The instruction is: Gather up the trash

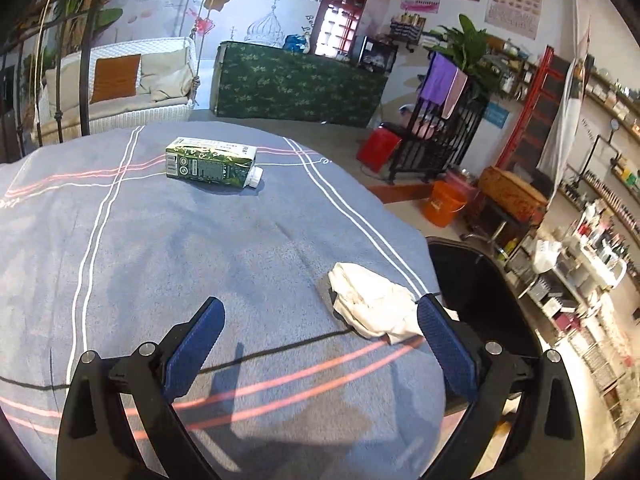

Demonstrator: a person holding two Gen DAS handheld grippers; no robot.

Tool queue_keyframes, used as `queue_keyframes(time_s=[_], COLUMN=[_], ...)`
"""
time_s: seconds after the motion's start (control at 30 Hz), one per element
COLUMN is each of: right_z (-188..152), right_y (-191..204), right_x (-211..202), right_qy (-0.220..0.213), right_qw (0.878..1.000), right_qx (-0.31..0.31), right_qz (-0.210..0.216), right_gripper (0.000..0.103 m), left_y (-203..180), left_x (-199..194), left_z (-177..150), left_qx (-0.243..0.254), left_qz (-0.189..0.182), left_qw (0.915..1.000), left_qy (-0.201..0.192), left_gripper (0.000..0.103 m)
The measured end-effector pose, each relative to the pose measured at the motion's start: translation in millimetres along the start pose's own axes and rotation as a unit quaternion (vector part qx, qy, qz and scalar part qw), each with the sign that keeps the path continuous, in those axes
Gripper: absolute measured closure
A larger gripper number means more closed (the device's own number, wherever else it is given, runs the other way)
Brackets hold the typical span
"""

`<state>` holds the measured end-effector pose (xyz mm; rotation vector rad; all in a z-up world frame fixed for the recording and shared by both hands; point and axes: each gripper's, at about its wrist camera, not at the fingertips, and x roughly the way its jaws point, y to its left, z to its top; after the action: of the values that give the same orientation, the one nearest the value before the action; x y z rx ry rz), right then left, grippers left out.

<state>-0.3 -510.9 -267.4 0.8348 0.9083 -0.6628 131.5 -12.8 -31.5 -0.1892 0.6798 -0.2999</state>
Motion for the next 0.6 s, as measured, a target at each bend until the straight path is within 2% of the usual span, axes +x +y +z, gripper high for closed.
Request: queue_keyframes(time_s=[0.07,0.17,0.27,0.37,0.47,0.6], right_z=[23,35,32,20,2,-13], right_y=[35,91,153,211,272,309], right_x=[-65,-133,-175,-187,-176,-170], right_qy=[-0.057,-0.109,-0.119,-0.098,-0.077,-0.049], right_qw=[0.997,0.987,0.972,0.96,0.951,0.94], right_qx=[-0.033,-0.088,-0.146,-0.189,-0.237,-0.284], right_qz=[0.029,0.078,0.138,0.18,0.184,0.183], right_gripper=[0.084,0.084,0.084,0.084,0.084,0.084], left_y=[1,7,16,26,33,42], left_x=[-4,-13,-20,-25,-29,-34], left_z=[-1,-4,-4,-3,-3,-5], left_qx=[0.003,0.003,-0.005,-0.014,-0.02,-0.029], left_qz=[-0.006,-0.015,-0.019,-0.021,-0.019,-0.019], left_qw=[1.0,0.9999,0.9998,0.9996,0.9996,0.9993], left_qy=[-0.001,-0.006,-0.008,-0.011,-0.012,-0.016], left_gripper=[0.008,0.008,0.008,0.007,0.006,0.006])
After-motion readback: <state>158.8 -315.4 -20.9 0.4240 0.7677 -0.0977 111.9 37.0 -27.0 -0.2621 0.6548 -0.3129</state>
